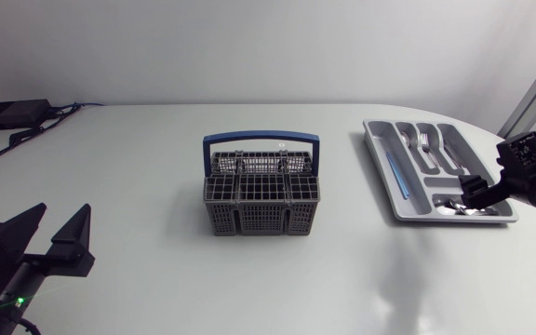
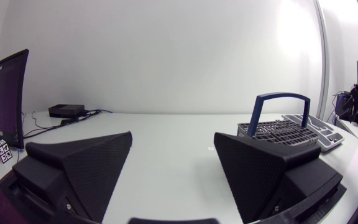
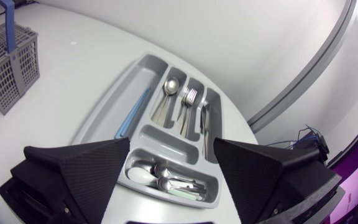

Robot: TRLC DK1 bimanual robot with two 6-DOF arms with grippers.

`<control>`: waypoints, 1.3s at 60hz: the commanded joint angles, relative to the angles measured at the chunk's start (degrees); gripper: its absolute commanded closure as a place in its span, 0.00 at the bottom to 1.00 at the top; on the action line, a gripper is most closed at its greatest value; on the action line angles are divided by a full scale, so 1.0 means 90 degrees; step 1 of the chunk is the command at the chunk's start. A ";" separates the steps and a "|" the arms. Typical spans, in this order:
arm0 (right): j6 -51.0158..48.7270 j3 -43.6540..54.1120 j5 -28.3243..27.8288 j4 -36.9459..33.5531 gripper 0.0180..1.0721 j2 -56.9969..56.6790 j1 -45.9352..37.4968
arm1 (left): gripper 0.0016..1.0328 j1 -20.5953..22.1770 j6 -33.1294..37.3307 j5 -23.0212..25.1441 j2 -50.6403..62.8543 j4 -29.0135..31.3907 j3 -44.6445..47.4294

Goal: Unload the cutlery basket into the drawer organizer.

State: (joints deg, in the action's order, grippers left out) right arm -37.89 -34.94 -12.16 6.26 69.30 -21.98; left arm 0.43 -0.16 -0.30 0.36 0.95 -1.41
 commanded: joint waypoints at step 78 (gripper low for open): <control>0.3399 0.3203 0.1333 -0.0561 0.04 -0.6735 0.2283 | 0.11 -0.0047 0.0018 0.0033 -0.0040 -0.0106 0.0157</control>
State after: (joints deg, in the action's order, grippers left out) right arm -11.00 -8.75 -0.71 1.67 11.05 -2.13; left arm 0.43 -0.16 -0.30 0.36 0.95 -1.41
